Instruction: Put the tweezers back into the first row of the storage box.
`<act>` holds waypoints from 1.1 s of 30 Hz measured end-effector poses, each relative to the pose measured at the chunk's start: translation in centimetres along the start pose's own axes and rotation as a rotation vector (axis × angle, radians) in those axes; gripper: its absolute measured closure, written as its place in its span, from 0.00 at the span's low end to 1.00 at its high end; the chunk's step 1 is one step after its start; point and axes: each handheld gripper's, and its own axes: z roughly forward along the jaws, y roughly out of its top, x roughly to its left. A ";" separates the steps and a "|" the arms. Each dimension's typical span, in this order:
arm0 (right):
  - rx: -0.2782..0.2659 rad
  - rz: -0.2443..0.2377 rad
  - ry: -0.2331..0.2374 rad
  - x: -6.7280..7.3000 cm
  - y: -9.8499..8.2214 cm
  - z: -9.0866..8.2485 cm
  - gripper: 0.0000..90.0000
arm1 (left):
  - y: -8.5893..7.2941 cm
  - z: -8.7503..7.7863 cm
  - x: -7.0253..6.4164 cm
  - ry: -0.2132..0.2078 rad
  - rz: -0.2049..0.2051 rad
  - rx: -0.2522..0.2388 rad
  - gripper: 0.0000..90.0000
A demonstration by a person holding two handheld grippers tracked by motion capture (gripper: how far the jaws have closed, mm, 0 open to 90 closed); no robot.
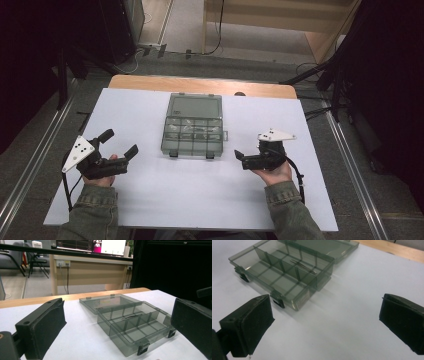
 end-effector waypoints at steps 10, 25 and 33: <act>-0.062 0.019 -0.028 -0.9 -3.4 -1.6 0.00 | -0.1 0.0 -0.2 -0.005 -0.006 0.008 0.00; -0.212 0.030 -0.065 -1.2 -6.7 -3.6 0.00 | -0.1 -0.1 -0.2 -0.006 -0.011 0.003 0.00; -0.278 0.043 -0.101 -1.7 -8.9 -4.5 0.00 | -0.1 -0.1 -0.2 -0.006 -0.010 0.001 0.00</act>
